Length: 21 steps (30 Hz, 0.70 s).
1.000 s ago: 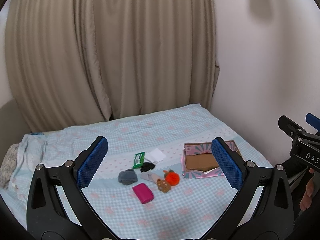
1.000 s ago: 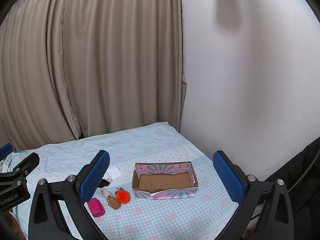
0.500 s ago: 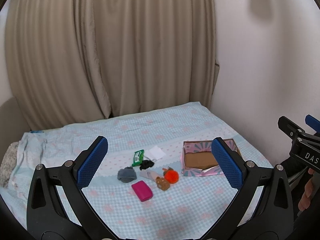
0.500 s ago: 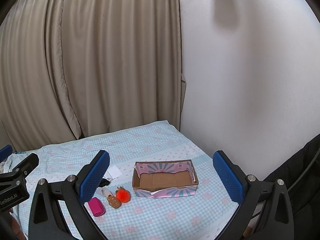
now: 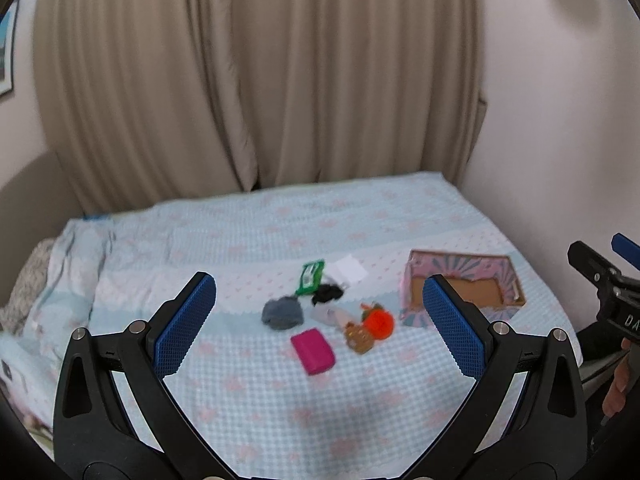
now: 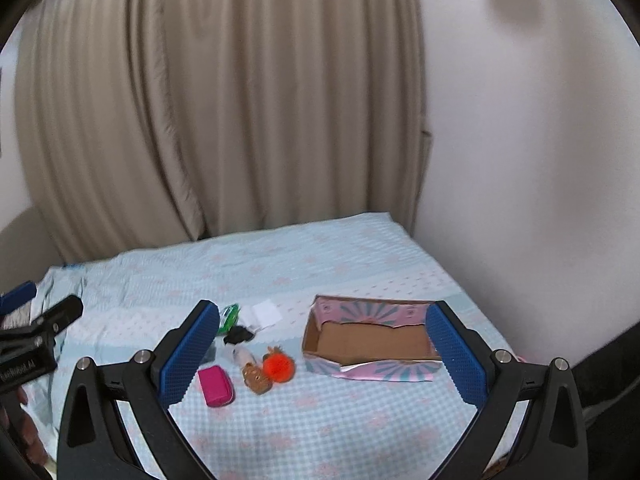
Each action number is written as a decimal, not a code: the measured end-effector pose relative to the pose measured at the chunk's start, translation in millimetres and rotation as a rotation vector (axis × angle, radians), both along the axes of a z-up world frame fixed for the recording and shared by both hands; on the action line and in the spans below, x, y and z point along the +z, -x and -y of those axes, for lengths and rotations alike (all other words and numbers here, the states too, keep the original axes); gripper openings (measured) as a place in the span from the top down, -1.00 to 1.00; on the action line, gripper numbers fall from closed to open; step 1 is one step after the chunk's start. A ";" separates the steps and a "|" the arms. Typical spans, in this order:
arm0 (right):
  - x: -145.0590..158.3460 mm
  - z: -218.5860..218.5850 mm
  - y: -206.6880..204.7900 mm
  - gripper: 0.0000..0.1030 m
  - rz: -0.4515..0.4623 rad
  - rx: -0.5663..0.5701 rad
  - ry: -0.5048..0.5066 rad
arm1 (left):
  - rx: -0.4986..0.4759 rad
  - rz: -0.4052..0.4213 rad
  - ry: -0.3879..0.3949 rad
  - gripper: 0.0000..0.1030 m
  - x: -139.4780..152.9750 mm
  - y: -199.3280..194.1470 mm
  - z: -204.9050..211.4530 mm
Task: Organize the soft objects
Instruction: 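Grasp the grey fuzzy sock with the left gripper while the right grasps the magenta pouch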
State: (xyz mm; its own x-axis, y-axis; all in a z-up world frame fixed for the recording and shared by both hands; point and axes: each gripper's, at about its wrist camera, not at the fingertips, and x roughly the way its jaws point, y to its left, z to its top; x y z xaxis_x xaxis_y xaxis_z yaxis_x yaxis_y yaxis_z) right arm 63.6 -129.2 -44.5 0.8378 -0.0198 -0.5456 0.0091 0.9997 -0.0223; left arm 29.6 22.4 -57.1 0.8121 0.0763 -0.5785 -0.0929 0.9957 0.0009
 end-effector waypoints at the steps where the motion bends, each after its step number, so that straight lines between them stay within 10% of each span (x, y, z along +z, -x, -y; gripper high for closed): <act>1: -8.7 -5.0 -4.4 -1.00 -0.009 0.011 0.006 | -0.001 -0.020 0.008 -0.99 -11.7 -7.5 -8.5; 21: -242.0 -154.5 -120.1 -1.00 -0.300 0.158 -0.029 | -0.120 -0.392 0.177 -0.99 -258.3 -210.3 -144.4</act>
